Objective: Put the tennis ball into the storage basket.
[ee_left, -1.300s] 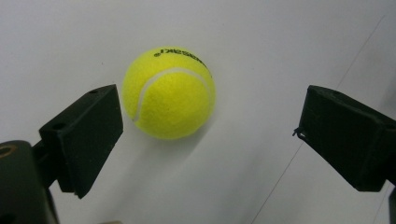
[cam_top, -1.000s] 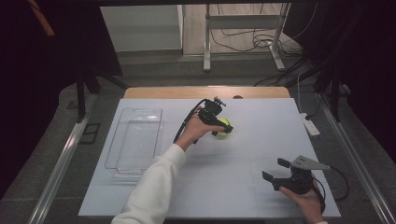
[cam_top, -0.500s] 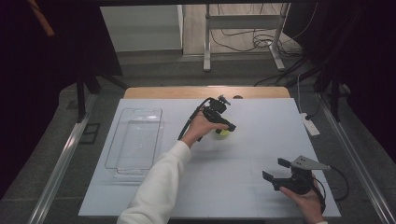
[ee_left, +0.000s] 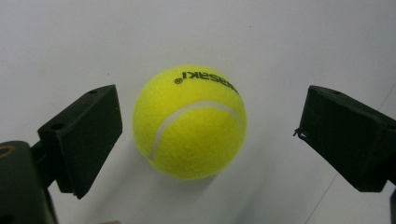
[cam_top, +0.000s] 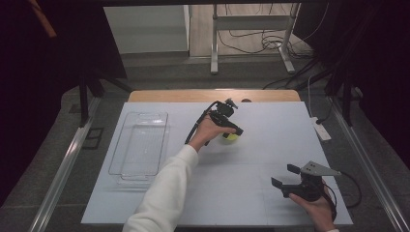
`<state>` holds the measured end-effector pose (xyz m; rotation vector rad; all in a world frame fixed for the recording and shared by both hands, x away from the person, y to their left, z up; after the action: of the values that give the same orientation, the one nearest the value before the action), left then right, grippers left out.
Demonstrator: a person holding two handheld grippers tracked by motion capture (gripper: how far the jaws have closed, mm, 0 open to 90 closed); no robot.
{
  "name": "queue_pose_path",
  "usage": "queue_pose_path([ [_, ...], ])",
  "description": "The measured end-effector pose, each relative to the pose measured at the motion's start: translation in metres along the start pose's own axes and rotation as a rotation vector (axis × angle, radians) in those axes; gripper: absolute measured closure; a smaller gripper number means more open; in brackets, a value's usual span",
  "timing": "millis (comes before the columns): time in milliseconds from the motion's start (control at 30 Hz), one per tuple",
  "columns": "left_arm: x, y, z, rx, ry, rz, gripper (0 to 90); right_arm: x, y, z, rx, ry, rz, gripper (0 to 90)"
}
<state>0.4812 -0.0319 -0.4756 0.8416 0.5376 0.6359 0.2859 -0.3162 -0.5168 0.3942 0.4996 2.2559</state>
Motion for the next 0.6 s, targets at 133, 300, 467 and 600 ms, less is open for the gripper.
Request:
queue_pose_path([
  [133, 0.003, -0.005, 0.000, 0.011, 0.009, 0.006, 6.7, 0.000, 0.000, 0.000, 0.000, 0.000, 0.000, 10.9],
  [300, 0.004, -0.009, -0.001, 0.027, 0.003, 0.013, 6.6, 0.000, 0.000, 0.000, 0.000, 0.000, 0.000, 10.9],
  [467, 0.003, -0.013, -0.001, 0.036, 0.005, 0.009, 6.6, -0.001, 0.000, 0.000, 0.000, 0.000, -0.001, 10.9],
  [600, 0.003, -0.016, -0.002, 0.046, 0.008, 0.010, 6.7, -0.001, 0.000, 0.000, 0.000, 0.000, -0.001, 10.9],
])
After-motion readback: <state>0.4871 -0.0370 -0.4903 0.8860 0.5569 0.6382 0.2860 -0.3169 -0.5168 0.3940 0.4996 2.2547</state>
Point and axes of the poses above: each handheld gripper's, and its own axes: y roughly backward along the jaws, z roughly out of its top, x roughly to its left, the point moved 1 cm from there along -y, roughly forward along the jaws, and after that the axes turned 2 degrees about -x, right-handed, at the moved point
